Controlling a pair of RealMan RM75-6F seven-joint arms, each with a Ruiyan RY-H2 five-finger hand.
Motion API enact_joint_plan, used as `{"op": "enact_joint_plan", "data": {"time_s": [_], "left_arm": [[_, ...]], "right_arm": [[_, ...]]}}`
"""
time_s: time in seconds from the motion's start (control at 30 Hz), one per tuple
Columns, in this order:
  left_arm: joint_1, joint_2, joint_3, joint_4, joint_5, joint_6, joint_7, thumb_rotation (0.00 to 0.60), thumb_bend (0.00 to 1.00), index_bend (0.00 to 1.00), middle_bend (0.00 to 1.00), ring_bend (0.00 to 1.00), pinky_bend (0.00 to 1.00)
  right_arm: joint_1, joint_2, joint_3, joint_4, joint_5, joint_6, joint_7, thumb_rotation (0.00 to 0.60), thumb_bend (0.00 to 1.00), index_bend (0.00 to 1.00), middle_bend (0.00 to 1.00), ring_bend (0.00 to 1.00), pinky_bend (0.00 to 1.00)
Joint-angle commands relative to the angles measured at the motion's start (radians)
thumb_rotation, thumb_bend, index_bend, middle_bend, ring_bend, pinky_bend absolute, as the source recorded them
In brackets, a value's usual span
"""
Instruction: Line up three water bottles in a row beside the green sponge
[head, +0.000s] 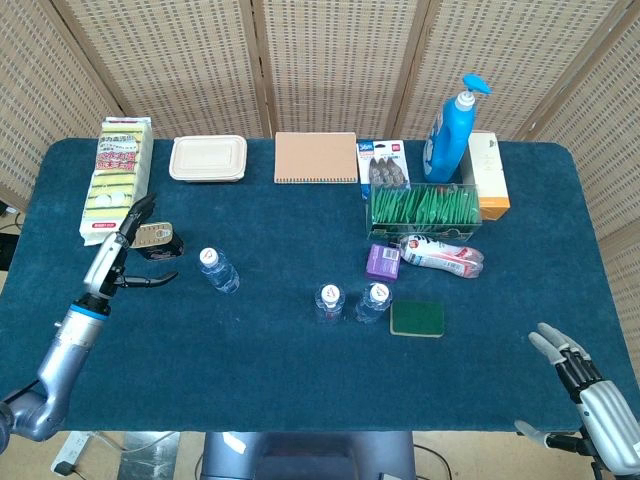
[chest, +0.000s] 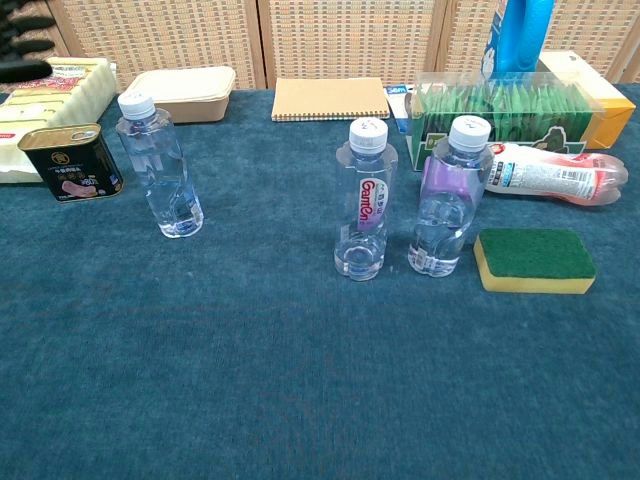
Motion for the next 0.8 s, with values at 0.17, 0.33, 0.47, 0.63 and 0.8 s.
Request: {"op": "enact_joint_plan", "data": {"time_s": [0.17,0.33,0.47,0.63,0.8], "left_arm": [[-0.026,-0.121,0.035,0.127,0.022,-0.048,-0.045,0.600,0.12,0.00,0.00,0.00,0.02],[-0.043,-0.174,0.040,0.169,0.016,-0.077,-0.048,0.600,0.12,0.00,0.00,0.00,0.02],[-0.059,-0.215,0.036,0.206,0.003,-0.106,-0.049,0.600,0.12,0.00,0.00,0.00,0.02],[-0.082,-0.274,0.037,0.278,-0.013,-0.158,-0.057,0.600,0.14,0.00,0.00,0.00,0.02],[-0.096,-0.325,0.046,0.337,-0.008,-0.180,-0.075,0.600,0.17,0.00,0.00,0.00,0.02]], "right_arm": [[0.004,0.000,-0.001,-0.002,0.003,-0.006,-0.003,0.600,0.00,0.05,0.00,0.00,0.00],[0.004,0.002,-0.001,0.001,0.010,-0.004,0.005,0.600,0.00,0.05,0.00,0.00,0.00],[0.006,0.003,-0.001,0.003,0.012,-0.005,0.011,0.600,0.00,0.05,0.00,0.00,0.00],[0.006,0.004,-0.001,0.003,0.016,-0.005,0.012,0.600,0.00,0.05,0.00,0.00,0.00],[0.008,0.003,0.000,0.003,0.020,-0.009,0.011,0.600,0.00,0.05,0.00,0.00,0.00]]}}
